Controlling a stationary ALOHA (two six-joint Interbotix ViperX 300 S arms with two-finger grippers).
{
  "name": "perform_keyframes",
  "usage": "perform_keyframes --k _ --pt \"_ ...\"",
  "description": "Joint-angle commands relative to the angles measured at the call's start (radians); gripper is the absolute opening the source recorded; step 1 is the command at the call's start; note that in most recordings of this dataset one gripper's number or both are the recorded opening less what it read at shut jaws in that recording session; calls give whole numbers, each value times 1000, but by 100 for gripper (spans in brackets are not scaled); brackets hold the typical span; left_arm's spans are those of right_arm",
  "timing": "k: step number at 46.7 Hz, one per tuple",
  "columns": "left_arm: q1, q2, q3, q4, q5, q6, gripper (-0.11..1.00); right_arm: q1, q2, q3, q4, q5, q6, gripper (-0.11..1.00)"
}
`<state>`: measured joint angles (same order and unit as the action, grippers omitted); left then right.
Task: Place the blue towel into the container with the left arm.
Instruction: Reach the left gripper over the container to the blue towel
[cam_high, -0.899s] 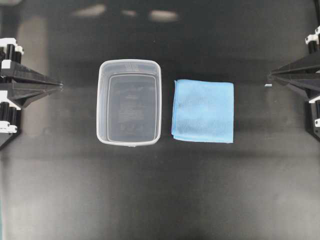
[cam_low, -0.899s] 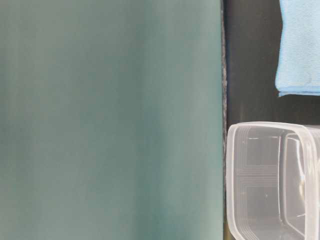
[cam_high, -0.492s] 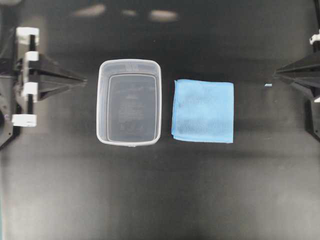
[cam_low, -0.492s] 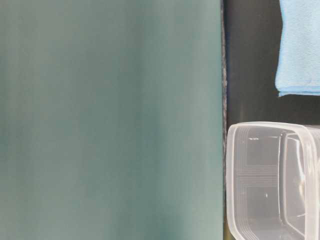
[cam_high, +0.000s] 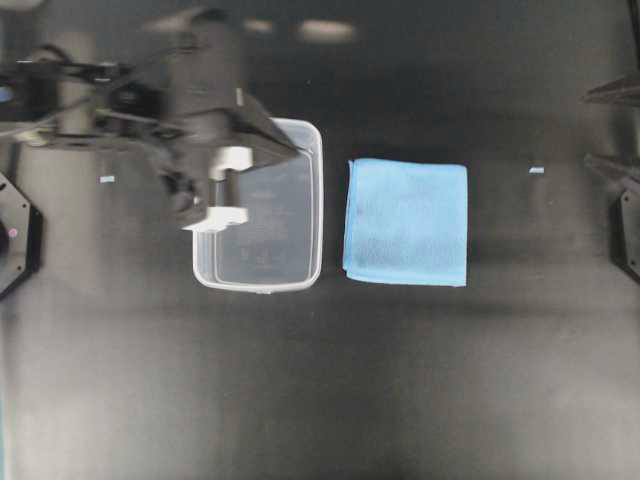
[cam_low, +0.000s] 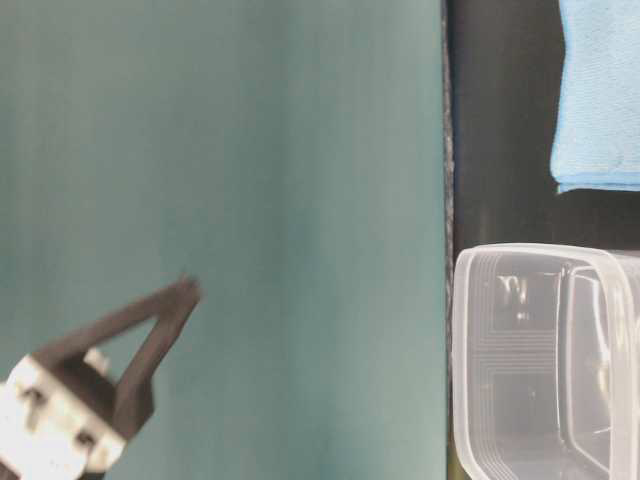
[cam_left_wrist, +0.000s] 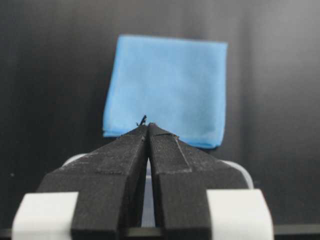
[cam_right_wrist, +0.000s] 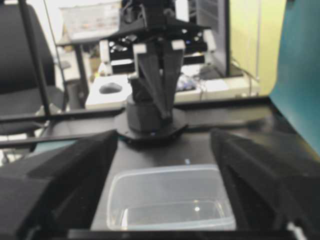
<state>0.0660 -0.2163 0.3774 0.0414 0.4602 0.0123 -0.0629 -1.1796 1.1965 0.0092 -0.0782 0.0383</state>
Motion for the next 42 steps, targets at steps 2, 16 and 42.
perform_keyframes --k 2,16,42 --pt "5 118 -135 3 55 21 5 -2 -6 -8 3 12 -8 76" --pt "-2 417 -364 3 107 71 83 -3 -31 2 3 12 -6 75" --pt "-40 753 -503 3 112 100 90 -3 -44 0 3 14 -3 75"
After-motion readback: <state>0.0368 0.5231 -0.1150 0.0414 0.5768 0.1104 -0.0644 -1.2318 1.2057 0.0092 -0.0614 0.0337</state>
